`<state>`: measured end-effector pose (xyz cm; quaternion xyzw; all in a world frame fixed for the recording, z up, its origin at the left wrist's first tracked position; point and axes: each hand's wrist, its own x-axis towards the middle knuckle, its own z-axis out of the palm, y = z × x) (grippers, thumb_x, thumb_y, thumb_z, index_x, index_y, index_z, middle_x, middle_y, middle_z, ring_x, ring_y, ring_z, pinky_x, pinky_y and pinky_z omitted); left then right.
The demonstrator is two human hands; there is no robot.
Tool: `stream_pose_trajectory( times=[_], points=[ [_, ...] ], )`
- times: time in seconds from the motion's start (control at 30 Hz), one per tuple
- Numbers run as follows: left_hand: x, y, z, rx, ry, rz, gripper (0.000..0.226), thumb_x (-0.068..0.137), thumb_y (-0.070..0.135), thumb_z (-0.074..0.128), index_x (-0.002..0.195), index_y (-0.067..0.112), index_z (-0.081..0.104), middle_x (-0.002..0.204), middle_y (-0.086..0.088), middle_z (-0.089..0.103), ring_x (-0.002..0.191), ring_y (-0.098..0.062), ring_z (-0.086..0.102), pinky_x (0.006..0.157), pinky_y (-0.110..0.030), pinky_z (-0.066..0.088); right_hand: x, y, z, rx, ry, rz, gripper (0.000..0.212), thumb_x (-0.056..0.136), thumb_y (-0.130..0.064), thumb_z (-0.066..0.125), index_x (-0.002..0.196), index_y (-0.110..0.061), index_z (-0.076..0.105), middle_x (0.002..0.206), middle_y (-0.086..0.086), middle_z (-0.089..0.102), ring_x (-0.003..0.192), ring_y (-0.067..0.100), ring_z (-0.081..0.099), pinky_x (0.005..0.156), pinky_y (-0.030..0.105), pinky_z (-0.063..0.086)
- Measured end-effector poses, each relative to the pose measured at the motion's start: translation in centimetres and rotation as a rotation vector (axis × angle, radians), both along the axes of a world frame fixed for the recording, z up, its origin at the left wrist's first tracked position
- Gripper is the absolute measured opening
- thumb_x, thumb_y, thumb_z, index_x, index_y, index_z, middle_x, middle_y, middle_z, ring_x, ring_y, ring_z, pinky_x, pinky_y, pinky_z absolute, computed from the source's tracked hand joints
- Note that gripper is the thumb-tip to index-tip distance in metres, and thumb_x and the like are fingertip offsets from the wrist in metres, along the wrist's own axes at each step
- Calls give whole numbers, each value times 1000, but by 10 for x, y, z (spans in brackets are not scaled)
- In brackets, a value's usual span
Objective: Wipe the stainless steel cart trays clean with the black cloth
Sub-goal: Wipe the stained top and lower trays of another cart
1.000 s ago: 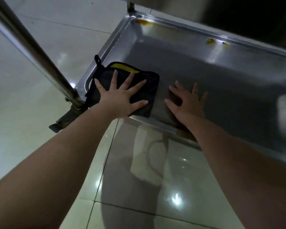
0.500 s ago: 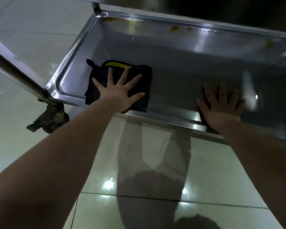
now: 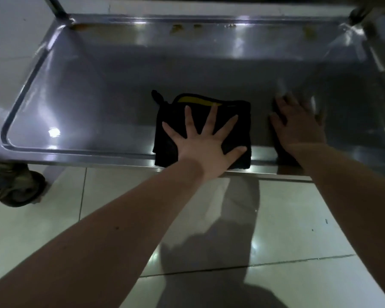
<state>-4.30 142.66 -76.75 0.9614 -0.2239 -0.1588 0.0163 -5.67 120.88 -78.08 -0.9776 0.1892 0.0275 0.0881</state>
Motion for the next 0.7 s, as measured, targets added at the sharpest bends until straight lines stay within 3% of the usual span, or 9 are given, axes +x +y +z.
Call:
stream_pose_trajectory(
  times=[0.3, 0.47, 0.6, 0.7],
  points=[
    [111, -65, -2, -73, -45, 59, 74, 85, 84, 16, 150, 55, -5, 164, 6, -15, 146, -44, -20, 98, -82, -13, -8, 1, -3, -21, -5, 8, 53, 103, -48, 29, 154, -39, 19, 164, -12, 9, 151, 26, 4, 119, 56, 1],
    [175, -79, -1, -250, 110, 160, 86, 84, 84, 29, 155, 36, 20, 164, -5, 17, 148, -33, 18, 117, -58, 8, -8, 1, -4, -31, 26, -3, 54, 102, -52, 22, 154, -42, 12, 164, -15, 5, 152, 23, -1, 119, 55, -2],
    [176, -82, -1, -56, -52, 50, 77, 86, 84, 17, 152, 50, -2, 165, 4, -10, 147, -43, -14, 100, -80, -9, -7, 4, -6, -23, 11, -9, 53, 102, -51, 21, 154, -43, 12, 163, -16, 6, 152, 23, -1, 119, 55, -3],
    [144, -72, -1, -55, -51, -25, 74, 85, 84, 15, 149, 56, -7, 164, 8, -15, 146, -43, -20, 100, -82, -10, -7, 5, -7, -17, 6, -17, 53, 103, -50, 21, 154, -43, 12, 163, -16, 5, 152, 22, -1, 119, 55, -4]
  ],
)
